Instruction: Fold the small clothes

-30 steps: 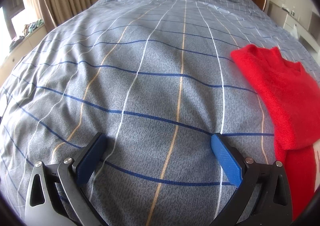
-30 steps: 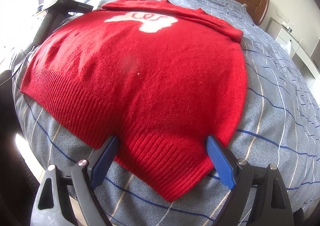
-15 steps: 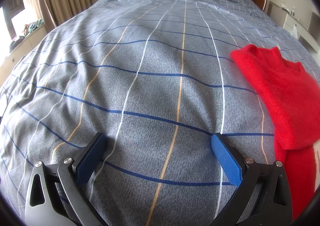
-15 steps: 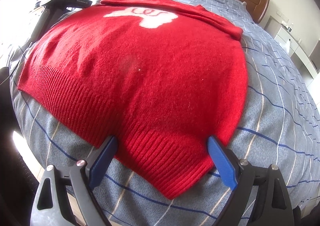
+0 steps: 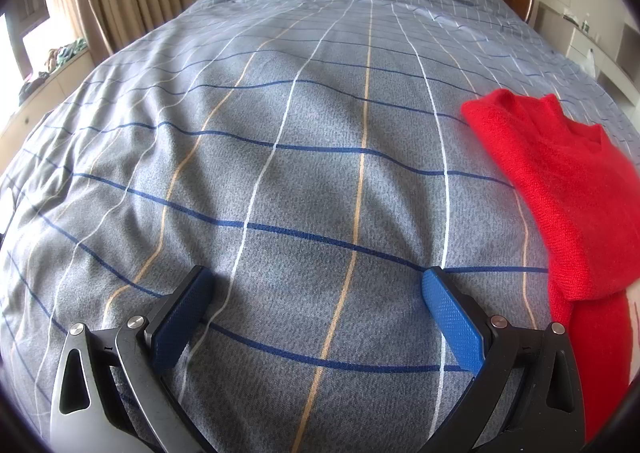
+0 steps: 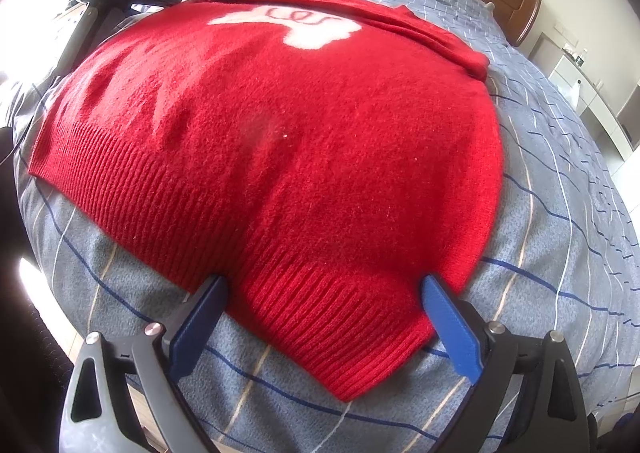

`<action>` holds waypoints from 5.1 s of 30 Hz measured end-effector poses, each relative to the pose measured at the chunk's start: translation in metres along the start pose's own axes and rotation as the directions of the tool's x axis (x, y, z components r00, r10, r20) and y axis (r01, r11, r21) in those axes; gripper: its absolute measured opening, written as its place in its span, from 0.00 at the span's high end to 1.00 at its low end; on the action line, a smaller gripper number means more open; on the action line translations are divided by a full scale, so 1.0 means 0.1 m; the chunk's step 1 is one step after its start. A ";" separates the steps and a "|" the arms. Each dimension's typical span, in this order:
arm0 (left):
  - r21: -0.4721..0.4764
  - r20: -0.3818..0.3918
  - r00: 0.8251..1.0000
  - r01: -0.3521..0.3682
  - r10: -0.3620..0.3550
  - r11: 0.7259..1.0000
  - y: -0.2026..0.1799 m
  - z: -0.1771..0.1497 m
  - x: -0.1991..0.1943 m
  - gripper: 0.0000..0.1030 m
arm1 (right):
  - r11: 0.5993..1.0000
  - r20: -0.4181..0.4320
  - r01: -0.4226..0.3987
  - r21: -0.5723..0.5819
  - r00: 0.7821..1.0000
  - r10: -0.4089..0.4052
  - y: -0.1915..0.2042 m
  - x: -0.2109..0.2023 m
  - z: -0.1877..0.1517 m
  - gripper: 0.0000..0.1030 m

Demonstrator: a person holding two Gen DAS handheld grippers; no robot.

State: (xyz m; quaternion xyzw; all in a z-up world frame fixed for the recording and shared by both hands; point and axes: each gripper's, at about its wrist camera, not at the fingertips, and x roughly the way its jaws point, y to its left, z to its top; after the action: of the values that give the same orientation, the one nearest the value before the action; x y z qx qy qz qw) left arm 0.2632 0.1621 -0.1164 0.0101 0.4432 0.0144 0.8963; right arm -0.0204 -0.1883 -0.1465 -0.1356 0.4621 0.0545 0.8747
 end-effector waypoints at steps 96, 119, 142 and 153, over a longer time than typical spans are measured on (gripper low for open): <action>-0.095 -0.015 0.853 0.518 -0.521 0.850 -0.49 -0.02 -1.32 0.98 | 0.687 0.374 -0.588 0.428 0.807 0.458 -1.86 -0.15 1.18 0.96; -0.175 -0.004 0.945 0.321 -0.327 0.931 -0.82 1.03 -0.17 0.20 | 0.629 0.367 -0.501 0.594 0.865 0.342 -2.67 1.17 2.37 0.64; 0.173 0.064 0.988 0.126 -0.139 0.977 -1.19 -0.47 -1.39 0.03 | 0.988 0.125 -0.029 0.150 0.992 0.010 -1.55 0.07 1.40 0.37; 0.142 0.075 0.991 0.096 -0.107 0.985 -1.30 -1.03 -0.87 0.00 | 0.986 0.087 0.024 0.165 0.995 -0.038 -1.29 0.45 1.04 0.34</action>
State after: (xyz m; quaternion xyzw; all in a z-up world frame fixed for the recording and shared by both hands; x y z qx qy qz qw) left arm 0.1304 0.0301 -0.1136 0.0499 0.4059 -0.0623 0.9104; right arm 0.1155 -0.2829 -0.1036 -0.0679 0.4230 0.0088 0.9035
